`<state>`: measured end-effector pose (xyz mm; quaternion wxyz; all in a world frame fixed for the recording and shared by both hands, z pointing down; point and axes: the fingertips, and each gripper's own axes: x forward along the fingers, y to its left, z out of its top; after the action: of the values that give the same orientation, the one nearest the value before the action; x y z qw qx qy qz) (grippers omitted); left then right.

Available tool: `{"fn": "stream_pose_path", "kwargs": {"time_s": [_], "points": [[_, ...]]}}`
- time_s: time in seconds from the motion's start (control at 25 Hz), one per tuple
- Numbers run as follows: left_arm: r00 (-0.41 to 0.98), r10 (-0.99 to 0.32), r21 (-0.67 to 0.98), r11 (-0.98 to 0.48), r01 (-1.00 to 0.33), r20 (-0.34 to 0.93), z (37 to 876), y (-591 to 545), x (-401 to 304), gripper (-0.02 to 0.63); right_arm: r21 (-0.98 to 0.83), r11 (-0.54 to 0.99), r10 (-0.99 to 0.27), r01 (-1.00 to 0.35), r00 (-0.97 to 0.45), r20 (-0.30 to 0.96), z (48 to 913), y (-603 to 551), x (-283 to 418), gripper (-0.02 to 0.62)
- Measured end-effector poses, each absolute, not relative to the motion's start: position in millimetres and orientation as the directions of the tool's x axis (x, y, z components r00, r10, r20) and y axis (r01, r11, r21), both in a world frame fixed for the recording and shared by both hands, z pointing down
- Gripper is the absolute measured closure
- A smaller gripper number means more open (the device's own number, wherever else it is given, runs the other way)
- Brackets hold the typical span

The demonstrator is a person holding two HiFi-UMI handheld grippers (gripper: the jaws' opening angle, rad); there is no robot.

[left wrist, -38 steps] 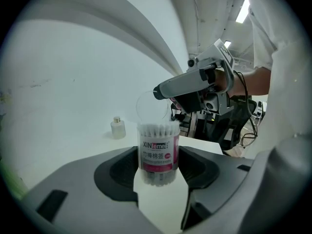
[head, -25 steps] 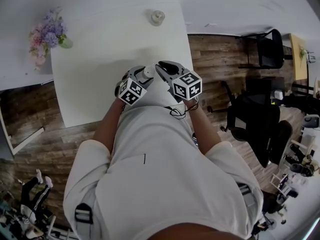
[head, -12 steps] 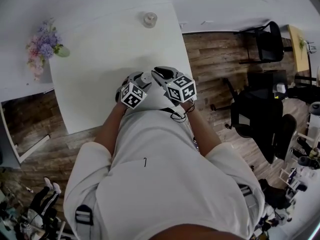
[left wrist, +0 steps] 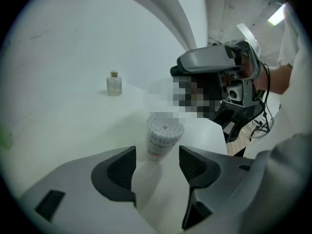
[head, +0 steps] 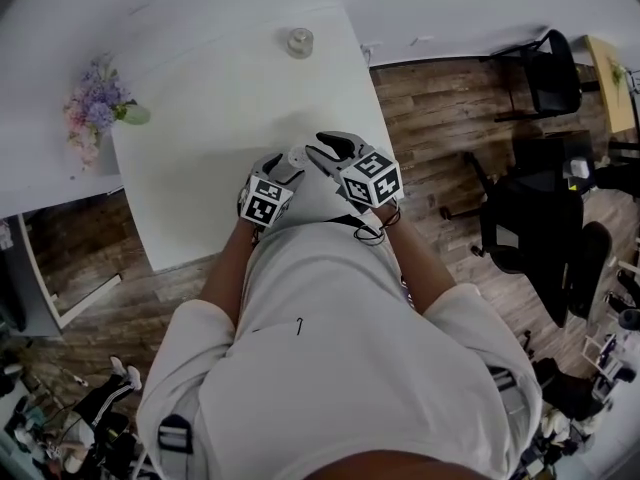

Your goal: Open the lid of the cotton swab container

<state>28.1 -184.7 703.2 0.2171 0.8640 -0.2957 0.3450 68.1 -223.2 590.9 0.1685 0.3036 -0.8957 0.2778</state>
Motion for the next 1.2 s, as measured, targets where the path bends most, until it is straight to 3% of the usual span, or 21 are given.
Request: {"fn": "stream_pose_path", "kwargs": {"time_s": [0.16,0.28,0.4,0.48,0.76,1.2], "points": [[0.540,-0.401,0.201,-0.634,-0.747,0.740,695,-172,9,0.339,-0.395,0.668,-0.451,-0.631,-0.765,0.461,587,-214,86,0.461],[0.487,-0.460,0.216,-0.523,-0.824,0.742,691,-167,-2,0.445,-0.408,0.664,-0.435,-0.627,-0.767,0.471,595,-205,101,0.481],[0.426,-0.514,0.215,-0.419,-0.882,0.745,689,-163,-7,0.565,-0.403,0.663,-0.421,-0.630,-0.760,0.495,609,-194,116,0.549],[0.391,-0.542,0.201,-0.377,-0.904,0.744,686,-157,-7,0.575,-0.398,0.672,-0.400,-0.624,-0.759,0.514,622,-185,122,0.600],[0.323,-0.554,0.171,-0.308,-0.936,0.768,683,-117,0,0.580,-0.389,0.747,-0.270,-0.539,-0.781,0.563,652,-155,112,0.600],[0.309,-0.644,0.224,-0.213,-0.951,0.700,643,-92,-21,0.580,-0.328,0.738,-0.365,-0.590,-0.757,0.541,626,-125,78,0.598]]}}
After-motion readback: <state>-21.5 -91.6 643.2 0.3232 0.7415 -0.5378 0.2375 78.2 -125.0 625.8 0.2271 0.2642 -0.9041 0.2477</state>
